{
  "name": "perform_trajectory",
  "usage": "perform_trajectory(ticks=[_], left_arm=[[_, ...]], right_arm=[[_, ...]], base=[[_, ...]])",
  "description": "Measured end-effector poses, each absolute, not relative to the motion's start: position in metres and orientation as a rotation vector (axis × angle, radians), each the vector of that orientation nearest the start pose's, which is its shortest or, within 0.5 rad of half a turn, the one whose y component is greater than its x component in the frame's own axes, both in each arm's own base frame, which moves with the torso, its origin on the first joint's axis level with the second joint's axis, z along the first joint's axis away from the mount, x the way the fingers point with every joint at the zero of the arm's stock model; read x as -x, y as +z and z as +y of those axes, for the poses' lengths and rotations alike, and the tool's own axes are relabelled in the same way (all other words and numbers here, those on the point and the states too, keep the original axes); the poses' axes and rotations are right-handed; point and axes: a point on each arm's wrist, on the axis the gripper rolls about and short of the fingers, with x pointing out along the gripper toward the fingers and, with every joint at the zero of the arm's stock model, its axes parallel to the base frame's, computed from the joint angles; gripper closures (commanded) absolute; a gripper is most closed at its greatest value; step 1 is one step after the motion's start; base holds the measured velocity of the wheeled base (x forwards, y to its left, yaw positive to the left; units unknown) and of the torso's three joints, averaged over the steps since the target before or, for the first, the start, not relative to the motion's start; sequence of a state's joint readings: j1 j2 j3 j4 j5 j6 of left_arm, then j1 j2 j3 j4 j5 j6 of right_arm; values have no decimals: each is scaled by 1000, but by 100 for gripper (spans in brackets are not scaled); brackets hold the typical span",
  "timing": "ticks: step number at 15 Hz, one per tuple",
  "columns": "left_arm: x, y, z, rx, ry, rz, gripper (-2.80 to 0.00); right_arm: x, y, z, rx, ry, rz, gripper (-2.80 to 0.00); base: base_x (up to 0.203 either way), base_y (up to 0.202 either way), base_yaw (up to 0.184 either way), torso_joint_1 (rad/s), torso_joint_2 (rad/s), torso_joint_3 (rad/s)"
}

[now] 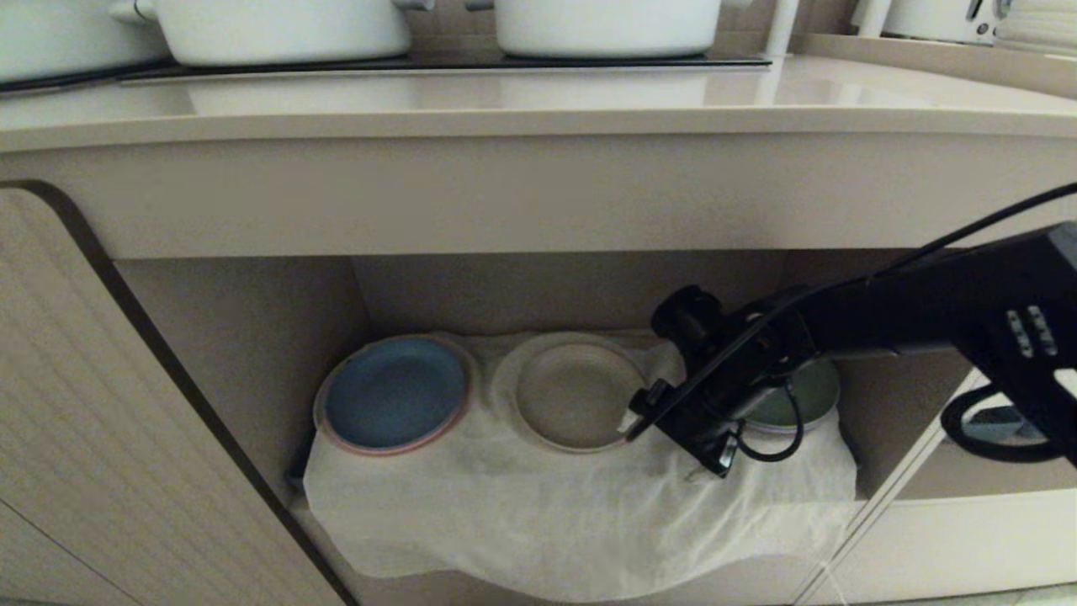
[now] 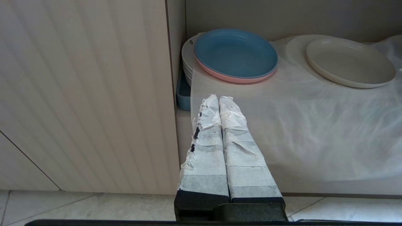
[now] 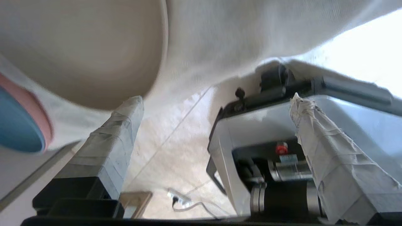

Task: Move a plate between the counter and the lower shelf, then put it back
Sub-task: Put the plate in the cupboard, then pick up the plate in the cupboard

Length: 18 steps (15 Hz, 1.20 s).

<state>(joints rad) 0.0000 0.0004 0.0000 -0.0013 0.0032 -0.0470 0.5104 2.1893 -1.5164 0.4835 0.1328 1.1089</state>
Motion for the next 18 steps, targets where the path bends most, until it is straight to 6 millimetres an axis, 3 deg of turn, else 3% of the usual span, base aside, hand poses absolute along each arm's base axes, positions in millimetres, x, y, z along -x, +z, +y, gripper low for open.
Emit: perform_trajectory(ticks=[4,8,18], left_arm=[[23,76,0,47,3,-1,0],[23,76,0,47,3,-1,0],[23,76,0,47,3,-1,0]], right_arm=[[-335,103,194,-718,-131,1339,-280],[-311,97,188,-617,-149,1427,-280],[-256,122,160,-528,-131,1508,-280]], base=[[0,0,0,0,0,0],[0,0,0,0,0,0],[0,0,0,0,0,0]])
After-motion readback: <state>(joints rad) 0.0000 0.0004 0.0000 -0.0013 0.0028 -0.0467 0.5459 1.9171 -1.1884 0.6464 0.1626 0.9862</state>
